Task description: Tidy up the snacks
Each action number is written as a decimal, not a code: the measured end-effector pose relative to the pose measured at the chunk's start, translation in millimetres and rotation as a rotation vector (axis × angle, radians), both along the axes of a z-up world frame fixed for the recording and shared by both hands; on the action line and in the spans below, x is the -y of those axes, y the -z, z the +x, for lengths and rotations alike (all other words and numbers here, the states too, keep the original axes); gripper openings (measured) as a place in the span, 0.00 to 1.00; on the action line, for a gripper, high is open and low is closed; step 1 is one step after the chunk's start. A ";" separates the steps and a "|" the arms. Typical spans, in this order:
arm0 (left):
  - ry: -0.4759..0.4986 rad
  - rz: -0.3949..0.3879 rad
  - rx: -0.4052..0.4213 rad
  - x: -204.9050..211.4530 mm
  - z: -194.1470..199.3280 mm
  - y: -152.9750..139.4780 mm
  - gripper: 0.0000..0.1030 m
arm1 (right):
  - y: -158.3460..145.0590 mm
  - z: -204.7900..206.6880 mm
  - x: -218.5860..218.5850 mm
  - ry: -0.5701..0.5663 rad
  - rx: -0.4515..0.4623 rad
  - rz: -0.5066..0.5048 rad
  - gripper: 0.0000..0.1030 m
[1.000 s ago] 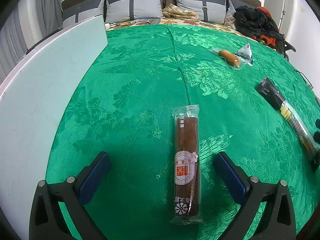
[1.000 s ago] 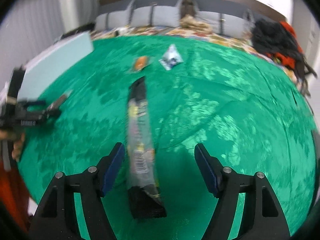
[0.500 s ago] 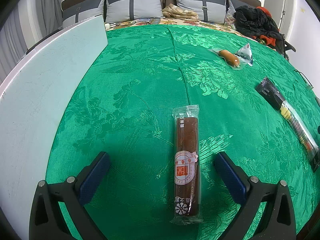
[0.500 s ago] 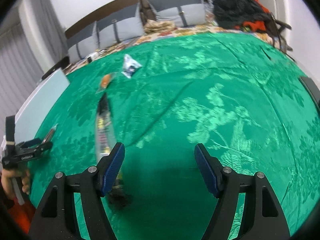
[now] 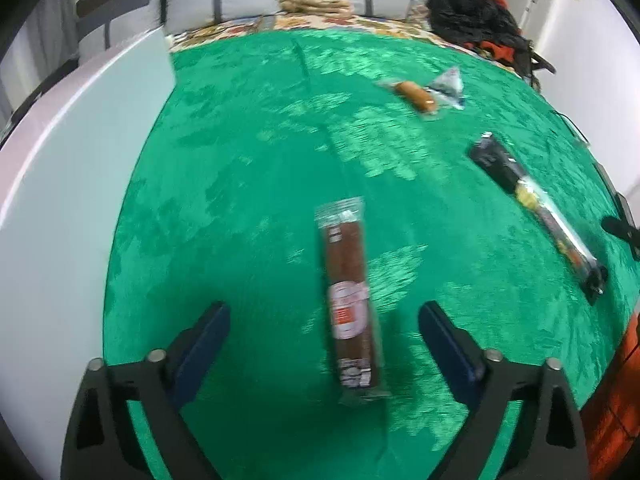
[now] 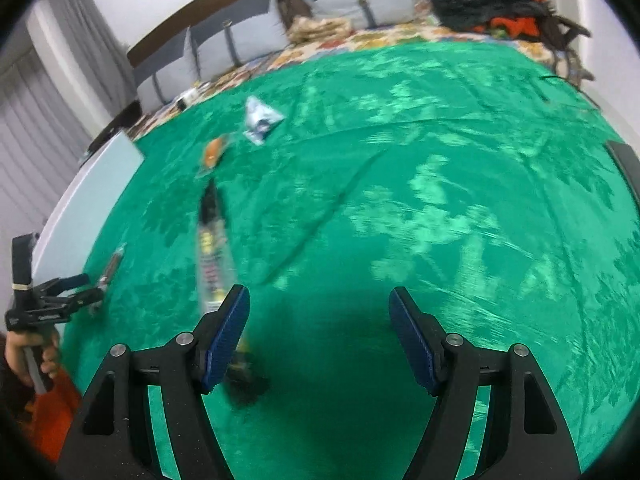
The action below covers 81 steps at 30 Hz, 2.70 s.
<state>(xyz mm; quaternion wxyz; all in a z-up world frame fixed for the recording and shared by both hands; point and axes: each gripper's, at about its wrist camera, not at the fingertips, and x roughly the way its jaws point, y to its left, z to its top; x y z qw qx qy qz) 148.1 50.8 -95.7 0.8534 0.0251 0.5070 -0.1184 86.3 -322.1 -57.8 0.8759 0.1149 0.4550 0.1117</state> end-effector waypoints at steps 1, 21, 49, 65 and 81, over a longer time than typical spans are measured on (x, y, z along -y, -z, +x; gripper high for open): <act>0.007 0.005 -0.006 6.1 2.0 -1.1 0.82 | -5.2 5.9 -11.2 -0.036 -0.018 0.005 0.73; -0.125 -0.159 0.059 -3.7 -38.0 -31.5 0.17 | -15.7 23.0 -104.6 -0.161 -0.197 -0.201 0.19; -0.578 -0.127 0.273 -275.5 -51.1 -146.0 0.21 | -171.3 86.4 -396.0 -0.552 0.015 0.261 0.22; -0.646 -0.157 0.306 -237.3 -87.8 -123.8 0.96 | -34.7 78.4 -253.4 -0.339 0.095 -0.242 0.74; -0.139 -0.106 0.187 -4.1 -6.2 -114.7 0.96 | 32.0 67.2 -4.2 0.099 0.020 -0.327 0.74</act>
